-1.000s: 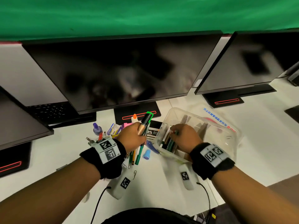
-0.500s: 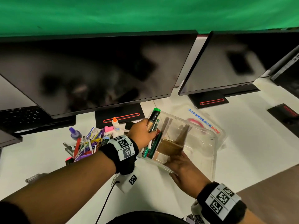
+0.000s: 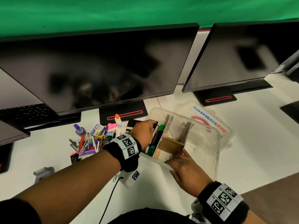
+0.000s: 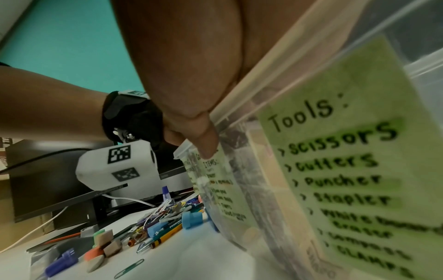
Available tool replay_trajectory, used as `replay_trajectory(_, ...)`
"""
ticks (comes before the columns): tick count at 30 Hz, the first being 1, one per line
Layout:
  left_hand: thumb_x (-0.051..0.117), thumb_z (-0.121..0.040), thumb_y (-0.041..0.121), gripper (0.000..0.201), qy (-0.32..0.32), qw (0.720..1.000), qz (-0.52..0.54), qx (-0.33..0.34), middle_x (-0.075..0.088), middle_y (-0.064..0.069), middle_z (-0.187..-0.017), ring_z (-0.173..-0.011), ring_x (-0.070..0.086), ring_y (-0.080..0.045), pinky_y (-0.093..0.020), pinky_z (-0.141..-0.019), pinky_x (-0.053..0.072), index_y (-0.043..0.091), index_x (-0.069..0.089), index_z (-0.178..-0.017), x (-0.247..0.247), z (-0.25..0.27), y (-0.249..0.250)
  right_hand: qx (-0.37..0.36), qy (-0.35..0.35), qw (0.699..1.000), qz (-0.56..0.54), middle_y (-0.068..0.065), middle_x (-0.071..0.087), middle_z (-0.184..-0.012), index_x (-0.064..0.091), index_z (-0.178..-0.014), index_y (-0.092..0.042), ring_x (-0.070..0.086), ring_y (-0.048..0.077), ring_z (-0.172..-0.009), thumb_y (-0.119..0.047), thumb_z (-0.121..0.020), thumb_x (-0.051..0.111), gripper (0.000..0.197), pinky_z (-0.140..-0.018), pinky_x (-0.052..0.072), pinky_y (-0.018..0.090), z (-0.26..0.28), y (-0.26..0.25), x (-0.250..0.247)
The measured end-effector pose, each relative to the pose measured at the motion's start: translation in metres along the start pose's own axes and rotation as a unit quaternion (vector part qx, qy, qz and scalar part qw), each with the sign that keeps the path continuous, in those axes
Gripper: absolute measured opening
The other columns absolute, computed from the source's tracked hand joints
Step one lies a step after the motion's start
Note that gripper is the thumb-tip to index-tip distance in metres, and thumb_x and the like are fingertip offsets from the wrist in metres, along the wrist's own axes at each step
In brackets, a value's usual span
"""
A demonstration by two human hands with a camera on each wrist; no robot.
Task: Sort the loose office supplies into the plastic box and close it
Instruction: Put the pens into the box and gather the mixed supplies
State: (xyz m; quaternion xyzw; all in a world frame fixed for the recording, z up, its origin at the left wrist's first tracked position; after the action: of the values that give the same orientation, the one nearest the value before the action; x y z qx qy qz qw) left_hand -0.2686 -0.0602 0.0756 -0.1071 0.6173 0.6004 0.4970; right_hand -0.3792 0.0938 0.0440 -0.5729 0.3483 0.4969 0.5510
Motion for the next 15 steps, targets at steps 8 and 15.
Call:
replay_trajectory(8, 0.047, -0.093, 0.010, 0.025, 0.031, 0.998, 0.016, -0.044, 0.064, 0.000, -0.109, -0.099, 0.060, -0.016, -0.022, -0.083, 0.045, 0.015, 0.064, -0.110, -0.064, 0.043, -0.086, 0.049, -0.053, 0.997, -0.010, -0.004, 0.066, -0.112, 0.061, -0.118, -0.027, 0.058, 0.020, -0.107, -0.042, -0.080, 0.056, 0.041, -0.099, 0.040, 0.029, -0.012, -0.023, -0.025)
replay_trajectory(15, 0.051, -0.089, 0.007, 0.031, -0.018, 0.986, -0.100, -0.128, 0.064, -0.006, -0.116, -0.107, 0.060, -0.024, -0.022, -0.091, 0.043, 0.014, 0.061, -0.118, -0.083, 0.095, -0.186, 0.014, -0.044, 0.995, -0.085, -0.002, 0.058, -0.129, 0.057, -0.126, -0.022, 0.055, 0.014, -0.114, -0.028, -0.091, 0.054, 0.036, -0.092, 0.036, 0.017, -0.066, -0.115, -0.038)
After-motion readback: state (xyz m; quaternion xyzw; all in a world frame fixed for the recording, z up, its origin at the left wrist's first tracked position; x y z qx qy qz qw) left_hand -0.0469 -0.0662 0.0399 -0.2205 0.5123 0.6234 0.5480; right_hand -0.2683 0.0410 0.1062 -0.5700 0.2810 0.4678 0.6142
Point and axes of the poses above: each hand's wrist, its own z-axis away from the middle knuckle, its own x-axis out of the palm, y = z × x, the point moved 5 cm from there along -z, towards the middle knuckle
